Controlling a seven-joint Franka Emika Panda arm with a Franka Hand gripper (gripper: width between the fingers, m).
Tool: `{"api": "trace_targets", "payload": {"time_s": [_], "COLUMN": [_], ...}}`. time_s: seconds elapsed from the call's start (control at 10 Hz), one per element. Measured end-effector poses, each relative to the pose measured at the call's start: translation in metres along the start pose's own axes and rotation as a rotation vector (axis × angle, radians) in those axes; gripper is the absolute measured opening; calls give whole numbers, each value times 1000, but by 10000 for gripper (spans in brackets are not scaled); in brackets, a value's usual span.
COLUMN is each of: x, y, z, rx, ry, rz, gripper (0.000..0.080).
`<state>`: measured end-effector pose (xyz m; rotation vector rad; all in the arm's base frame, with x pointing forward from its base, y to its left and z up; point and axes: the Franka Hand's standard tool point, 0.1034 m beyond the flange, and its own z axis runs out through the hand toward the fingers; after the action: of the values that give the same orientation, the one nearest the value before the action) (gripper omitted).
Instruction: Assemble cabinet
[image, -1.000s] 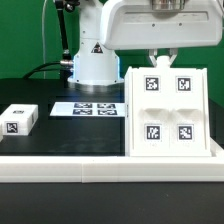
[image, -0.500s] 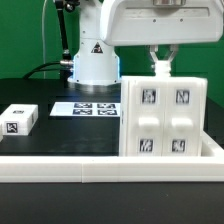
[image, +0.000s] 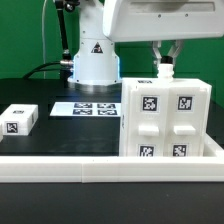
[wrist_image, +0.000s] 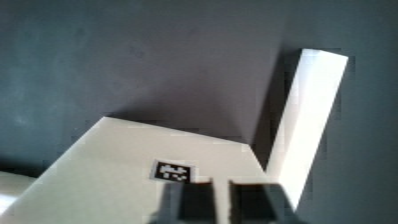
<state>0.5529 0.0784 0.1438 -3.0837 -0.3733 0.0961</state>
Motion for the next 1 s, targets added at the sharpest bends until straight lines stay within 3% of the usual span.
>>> {"api": "trace_targets", "payload": {"time_s": [0.1, 0.2, 0.3, 0.4, 0.5, 0.6, 1.0], "x": [0, 0, 0, 0, 0, 0, -31], "y": [0, 0, 0, 0, 0, 0, -10], "z": [0, 0, 0, 0, 0, 0, 18], "rx": [0, 0, 0, 0, 0, 0, -17], "ry": [0, 0, 0, 0, 0, -1, 102], "rz": [0, 0, 0, 0, 0, 0, 3], "gripper": [91, 291, 428, 428, 627, 746, 798]}}
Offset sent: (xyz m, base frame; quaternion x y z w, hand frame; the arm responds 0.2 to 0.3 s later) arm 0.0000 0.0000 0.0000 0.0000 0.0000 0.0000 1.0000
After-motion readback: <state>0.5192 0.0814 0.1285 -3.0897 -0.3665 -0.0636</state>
